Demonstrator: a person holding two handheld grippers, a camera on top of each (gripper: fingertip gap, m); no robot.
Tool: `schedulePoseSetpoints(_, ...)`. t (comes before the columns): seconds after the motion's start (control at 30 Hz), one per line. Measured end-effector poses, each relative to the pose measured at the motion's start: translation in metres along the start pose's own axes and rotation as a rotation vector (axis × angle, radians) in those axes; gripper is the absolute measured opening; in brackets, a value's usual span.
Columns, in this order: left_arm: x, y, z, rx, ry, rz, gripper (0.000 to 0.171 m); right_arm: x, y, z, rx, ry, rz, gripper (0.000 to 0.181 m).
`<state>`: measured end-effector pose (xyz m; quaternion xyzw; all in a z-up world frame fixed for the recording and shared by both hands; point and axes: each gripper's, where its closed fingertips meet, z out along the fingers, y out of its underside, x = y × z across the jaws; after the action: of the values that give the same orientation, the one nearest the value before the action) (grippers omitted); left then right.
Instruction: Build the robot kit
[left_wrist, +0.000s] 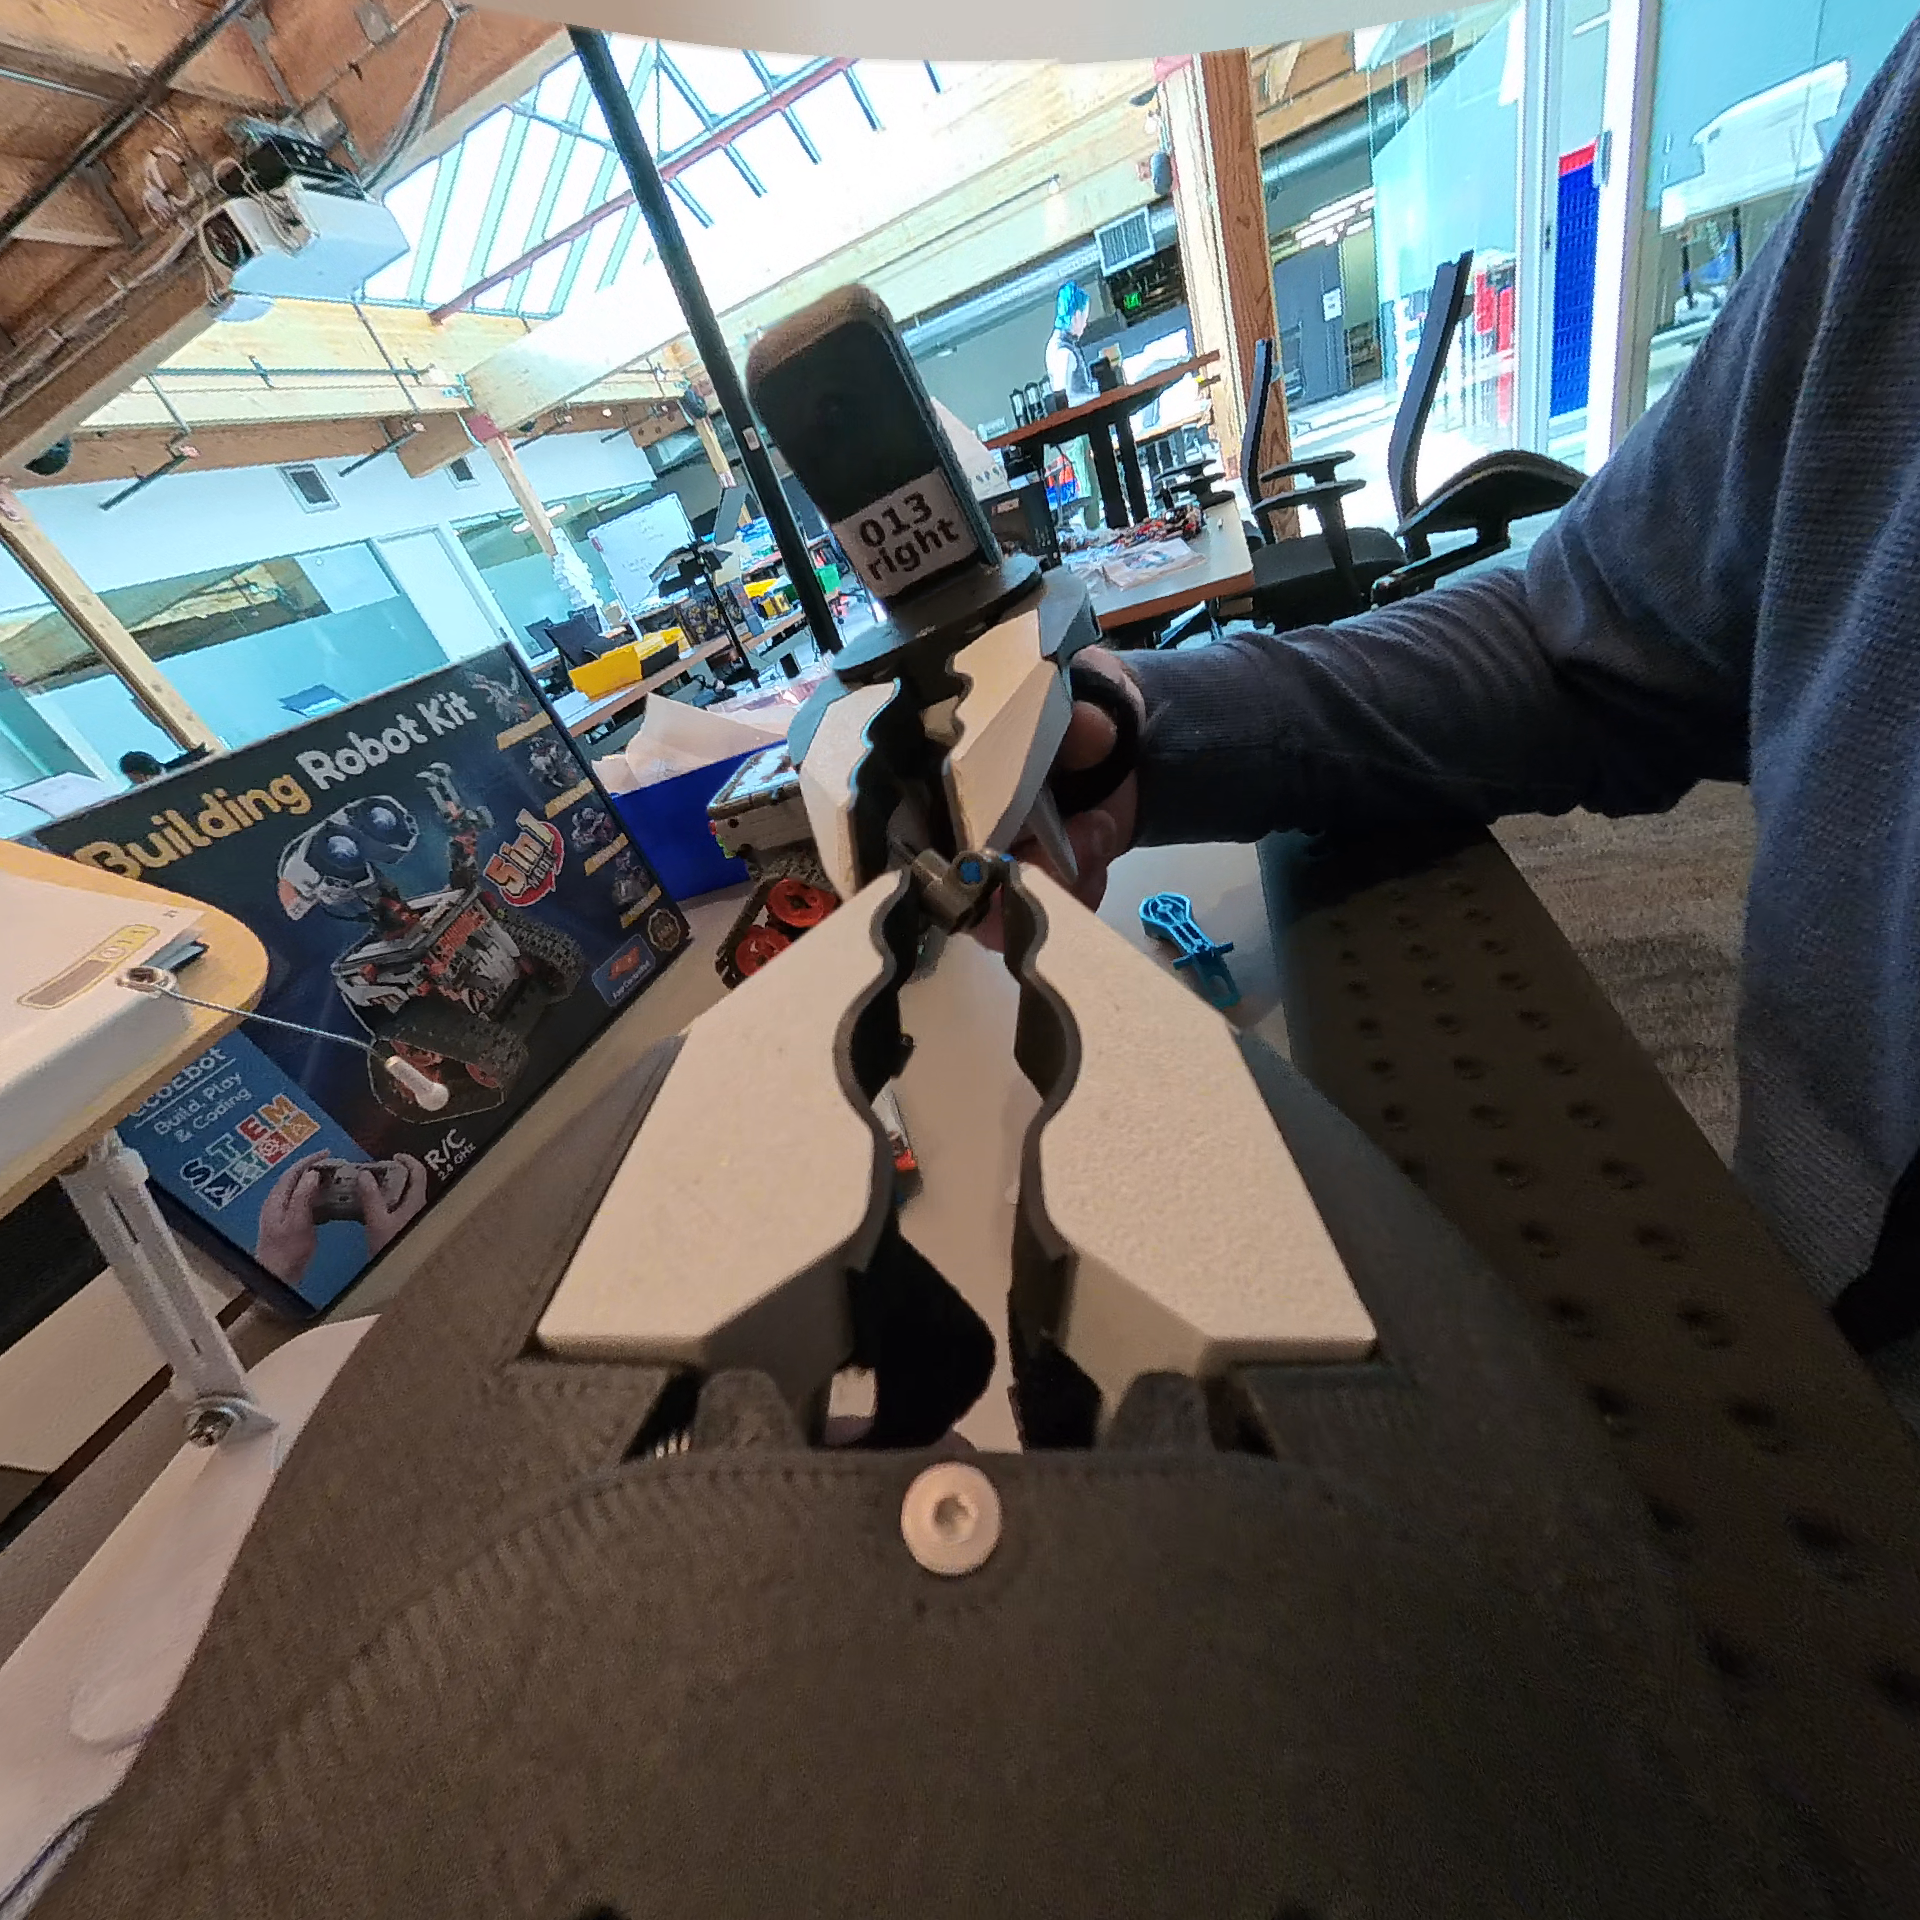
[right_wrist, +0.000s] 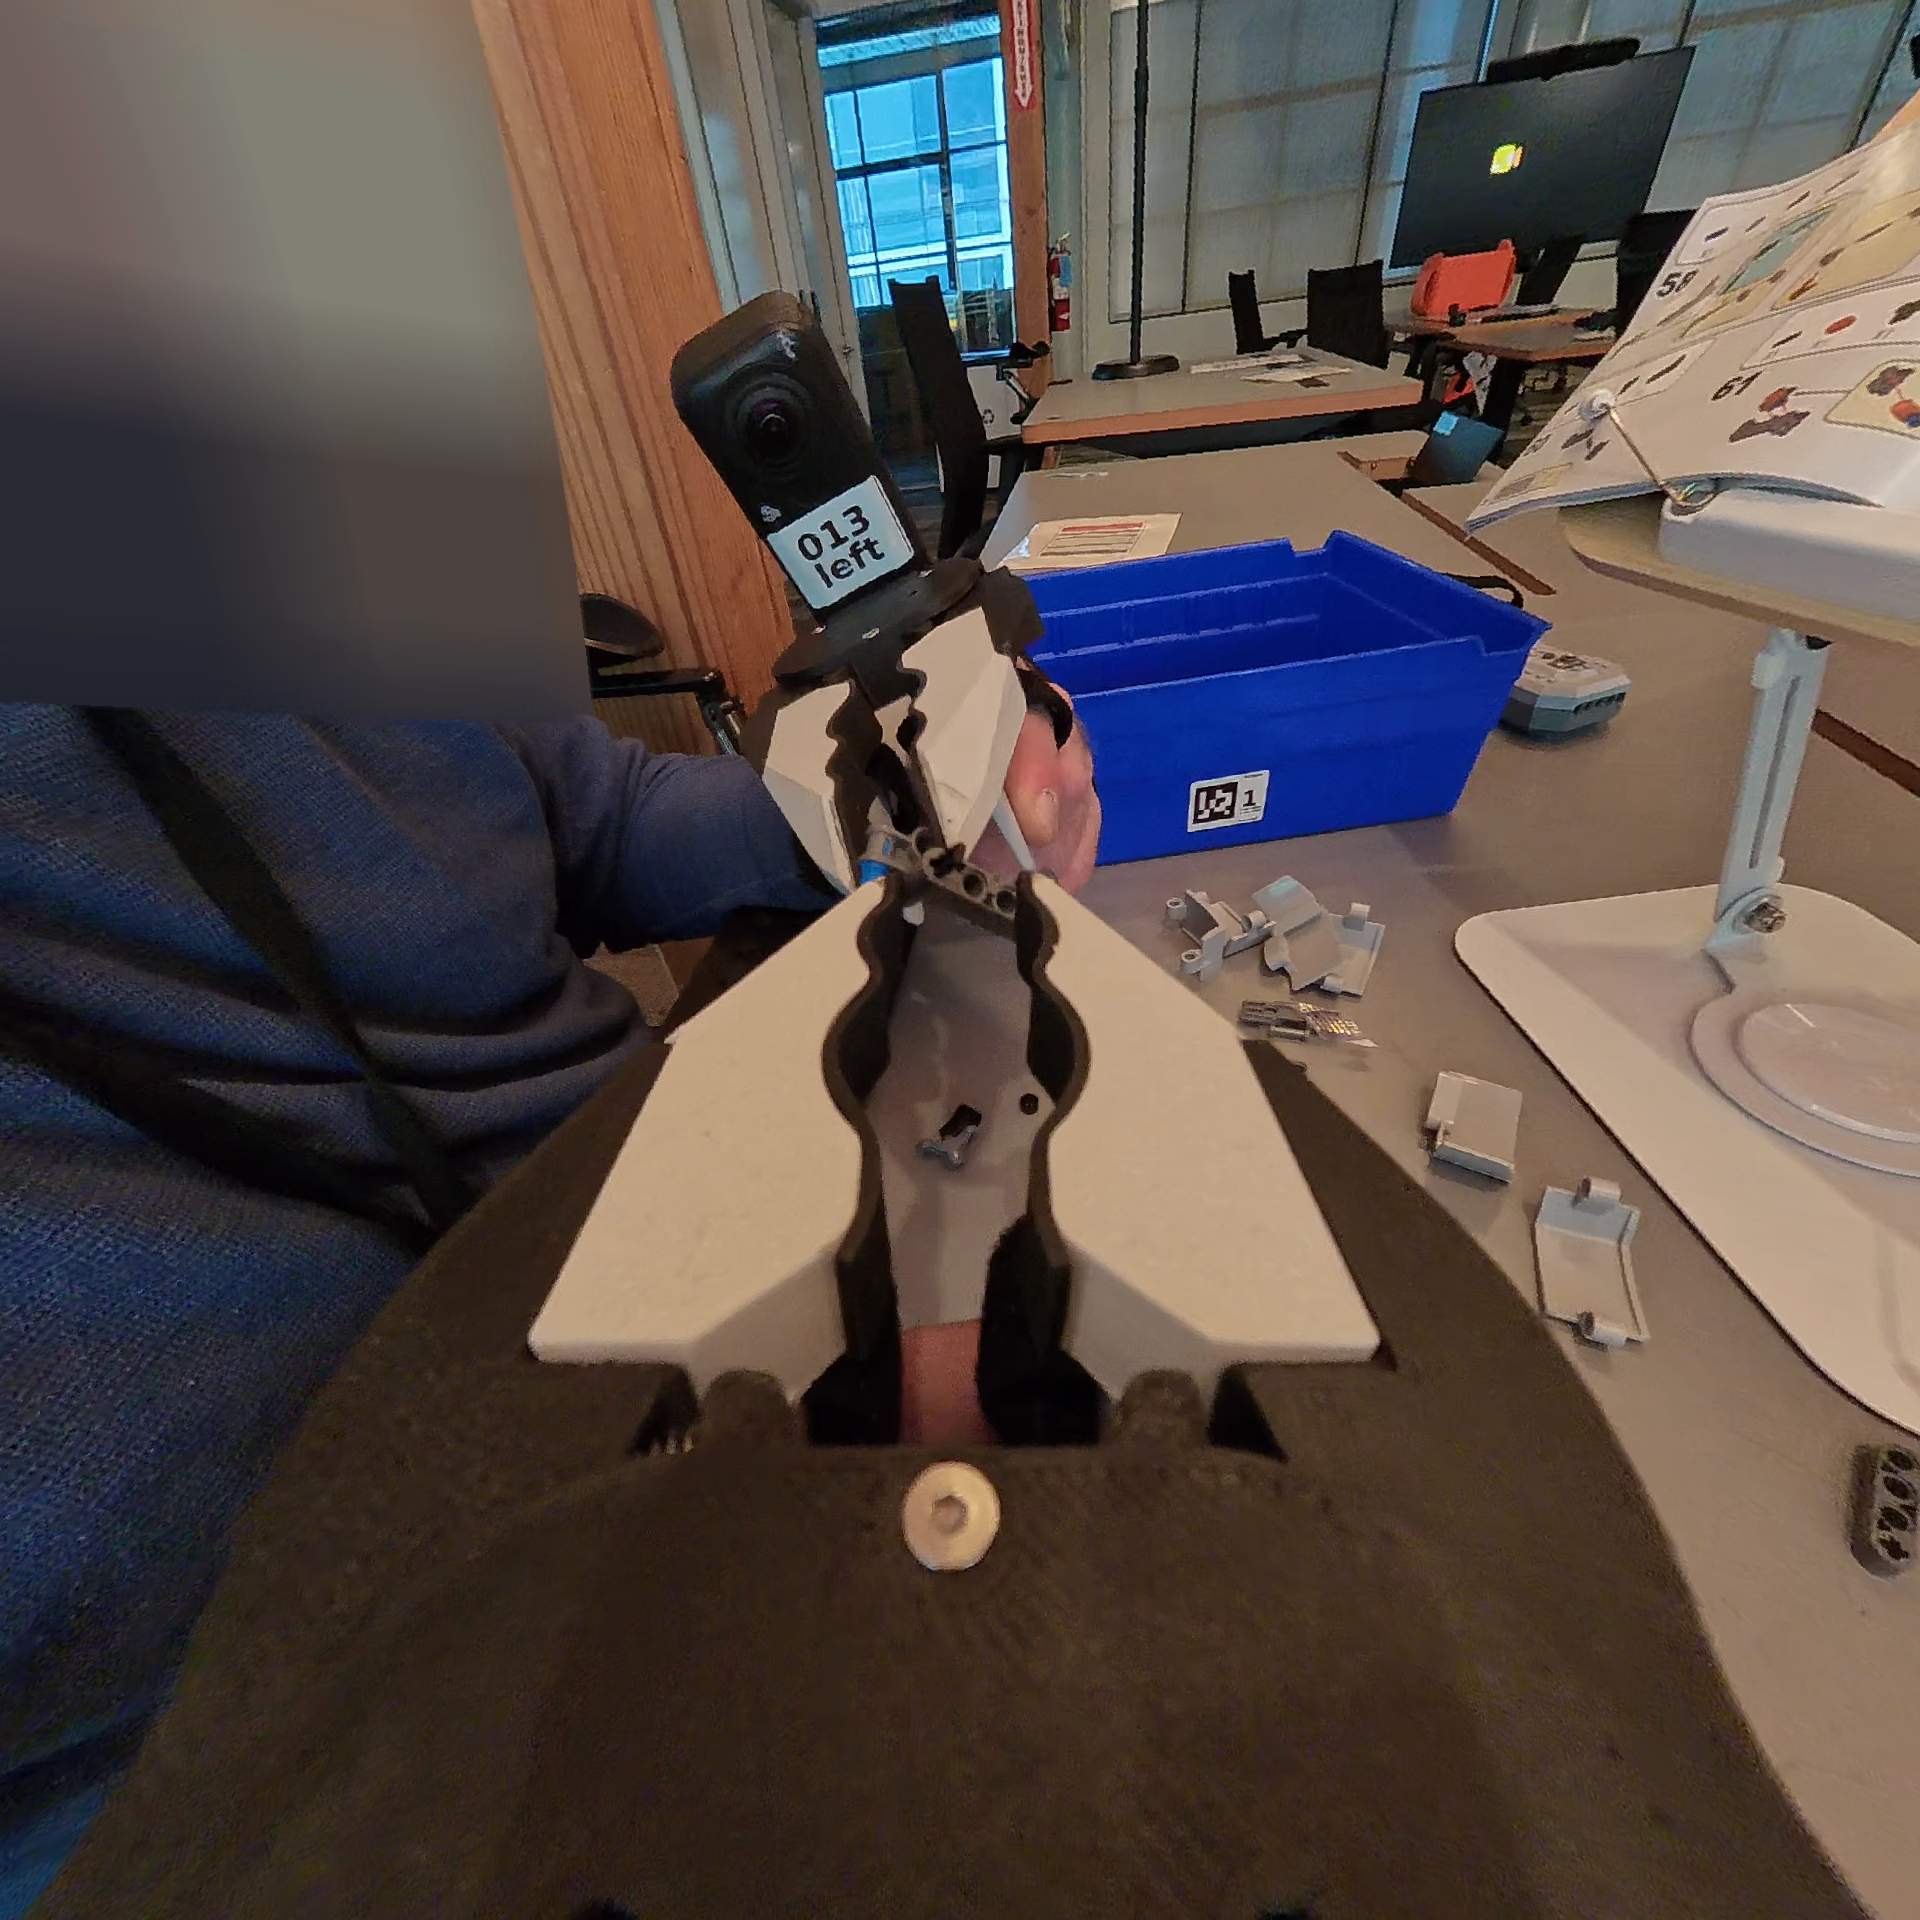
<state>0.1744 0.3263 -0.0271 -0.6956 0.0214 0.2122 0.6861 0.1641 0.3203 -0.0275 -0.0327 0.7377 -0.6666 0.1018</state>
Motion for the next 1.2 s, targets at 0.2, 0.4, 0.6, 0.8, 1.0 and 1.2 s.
schedulePoseSetpoints(0.2, -0.007, -0.008, -0.005, 0.052, -0.009, -0.057, 0.013, 0.003, 0.001, 0.001, -0.010, 0.029, -0.029, 0.029)
schedulePoseSetpoints(0.4, -0.010, -0.011, -0.007, 0.092, 0.004, -0.118, 0.014, 0.009, 0.002, 0.008, -0.045, 0.158, -0.200, 0.032)
schedulePoseSetpoints(0.6, -0.011, -0.013, -0.008, 0.122, 0.025, -0.157, 0.013, 0.010, 0.003, 0.016, -0.083, 0.253, -0.355, 0.029)
schedulePoseSetpoints(0.8, -0.006, -0.015, -0.007, 0.146, 0.064, -0.191, 0.013, 0.019, 0.004, 0.024, -0.097, 0.395, -0.529, 0.011)
schedulePoseSetpoints(1.0, -0.015, -0.013, -0.007, 0.132, 0.014, -0.190, 0.013, 0.031, 0.000, 0.020, -0.139, 0.553, -0.701, 0.006)
schedulePoseSetpoints(1.2, -0.029, -0.005, -0.006, 0.076, -0.101, -0.146, 0.025, 0.052, -0.012, 0.002, -0.297, 0.865, -1.105, 0.005)
